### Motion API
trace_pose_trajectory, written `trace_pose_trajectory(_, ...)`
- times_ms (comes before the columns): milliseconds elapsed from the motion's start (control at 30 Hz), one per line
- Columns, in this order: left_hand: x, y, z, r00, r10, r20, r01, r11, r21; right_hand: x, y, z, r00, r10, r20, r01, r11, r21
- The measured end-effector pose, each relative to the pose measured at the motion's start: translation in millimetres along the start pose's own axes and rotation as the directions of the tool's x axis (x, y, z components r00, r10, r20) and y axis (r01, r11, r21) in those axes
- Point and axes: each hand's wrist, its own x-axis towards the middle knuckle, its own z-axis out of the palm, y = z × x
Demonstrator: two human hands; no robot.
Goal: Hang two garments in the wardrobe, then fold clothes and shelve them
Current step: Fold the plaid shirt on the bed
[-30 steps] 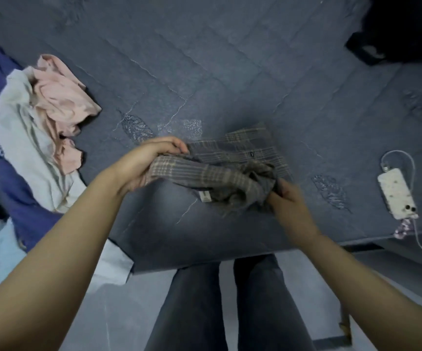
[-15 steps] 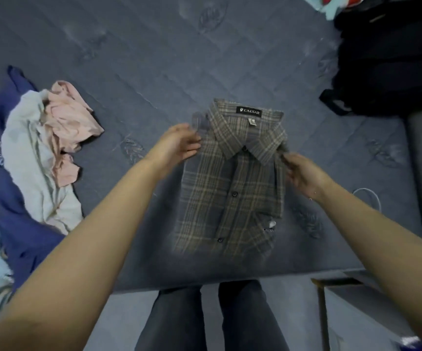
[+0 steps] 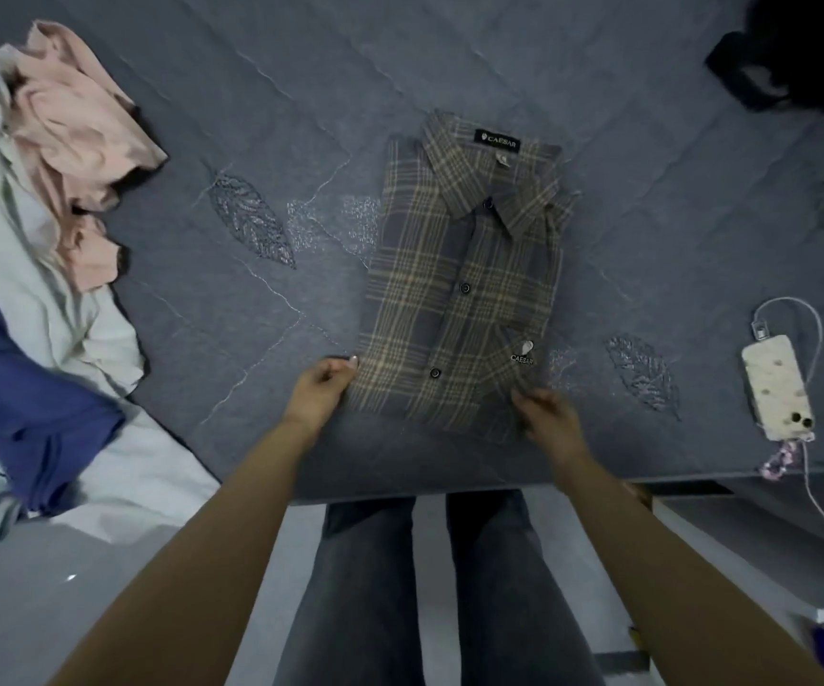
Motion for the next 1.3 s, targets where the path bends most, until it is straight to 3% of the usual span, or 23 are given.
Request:
trace_pose_trajectory(167, -1, -10, -5, 0.990, -0.066, 0.122, 0.066, 0.998, 0.002, -9, 27, 3, 0.999, -0.002, -0.046, 0.003, 1.000, 0.022)
trace_pose_trajectory(300, -3, -19, -7, 0.992, 0.042, 0.118, -0.066, 0.977, 0.202, -15, 41, -9, 0.995, -0.082, -0.050, 0.078, 0.995, -0.068)
trace_pose_trajectory(400, -6, -21, -7, 0.989, 0.063, 0.131, -0.082, 0.985, 0.150, -20, 51, -17, 0.994, -0.105, 0.017, 0.106, 0.986, -0.128)
trace_pose_trajectory(700, -21, -37, -16, 0.993, 0.085, -0.085, -0.090, 0.994, -0.057, -19, 57, -19, 0.945, -0.311, 0.104, 0.328, 0.898, -0.294)
trace_pose_trajectory(833, -32, -53, -23, 0.983, 0.128, -0.134, -0.127, 0.992, 0.019, -19, 67, -29, 0.914, -0.378, 0.148, 0.405, 0.825, -0.395)
trace_pose_trajectory(967, -26, -48, -15, 0.987, 0.158, -0.033, -0.151, 0.974, 0.167, -15, 65, -21, 0.960, -0.253, 0.119, 0.276, 0.922, -0.272)
trace_pose_trajectory(1100, -4, -8, -9, 0.999, -0.034, 0.033, 0.038, 0.993, -0.113, -4, 34, -10, 0.974, -0.205, 0.093, 0.209, 0.977, -0.040)
trace_pose_trajectory(1167, 4, 3, 0, 0.998, 0.007, 0.060, -0.001, 0.995, -0.098, 2, 19, -2, 0.957, -0.282, 0.063, 0.285, 0.958, -0.043)
trace_pose_trajectory(1300, 8, -1, 10, 0.991, 0.078, -0.105, -0.087, 0.992, -0.087, 17, 14, 4, 0.939, -0.342, -0.020, 0.339, 0.936, -0.091)
